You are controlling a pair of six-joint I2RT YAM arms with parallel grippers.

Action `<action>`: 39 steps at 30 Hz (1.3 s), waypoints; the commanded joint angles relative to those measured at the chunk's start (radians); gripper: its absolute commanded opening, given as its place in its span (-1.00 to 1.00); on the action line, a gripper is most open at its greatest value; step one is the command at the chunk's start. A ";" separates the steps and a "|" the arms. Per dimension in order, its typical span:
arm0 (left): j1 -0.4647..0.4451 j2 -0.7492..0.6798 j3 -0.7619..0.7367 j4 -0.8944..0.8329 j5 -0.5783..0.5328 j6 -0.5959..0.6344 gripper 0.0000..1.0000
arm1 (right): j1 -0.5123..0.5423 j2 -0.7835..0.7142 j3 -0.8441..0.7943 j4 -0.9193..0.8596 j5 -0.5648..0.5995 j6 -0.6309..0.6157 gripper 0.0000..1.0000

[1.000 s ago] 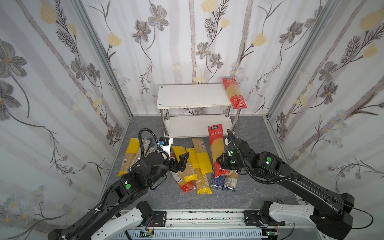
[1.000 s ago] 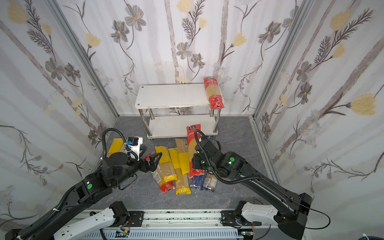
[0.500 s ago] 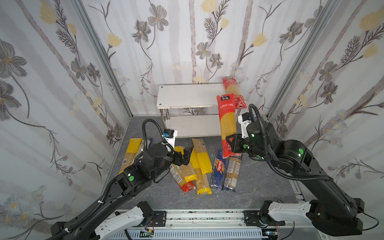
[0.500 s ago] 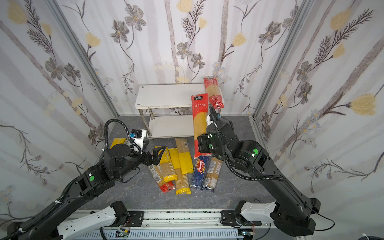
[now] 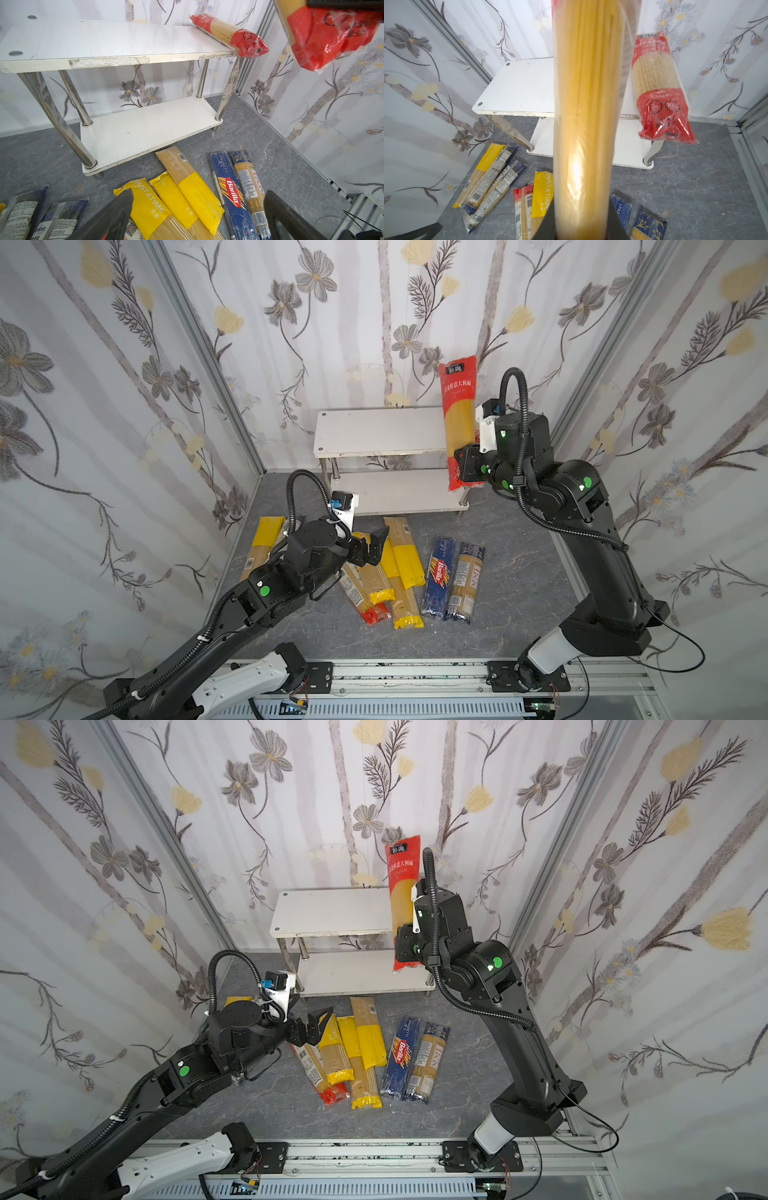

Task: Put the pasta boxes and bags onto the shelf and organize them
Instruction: 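Lift the second red bag upright and carry it to the top shelf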

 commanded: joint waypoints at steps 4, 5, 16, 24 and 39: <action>0.000 0.019 0.010 0.007 -0.049 0.026 1.00 | -0.083 0.089 0.028 0.194 -0.045 -0.118 -0.88; 0.000 0.027 0.015 0.007 -0.053 0.025 1.00 | -0.095 0.110 0.037 0.209 -0.062 -0.126 -0.87; 0.010 0.126 0.085 0.007 -0.109 0.046 1.00 | -0.183 0.329 0.176 0.304 -0.198 -0.155 -0.86; 0.044 0.193 0.152 0.007 -0.118 0.059 1.00 | -0.222 0.390 0.174 0.320 -0.277 -0.144 -0.78; 0.082 0.207 0.158 0.008 -0.085 0.045 1.00 | -0.226 0.334 0.174 0.324 -0.212 -0.109 0.40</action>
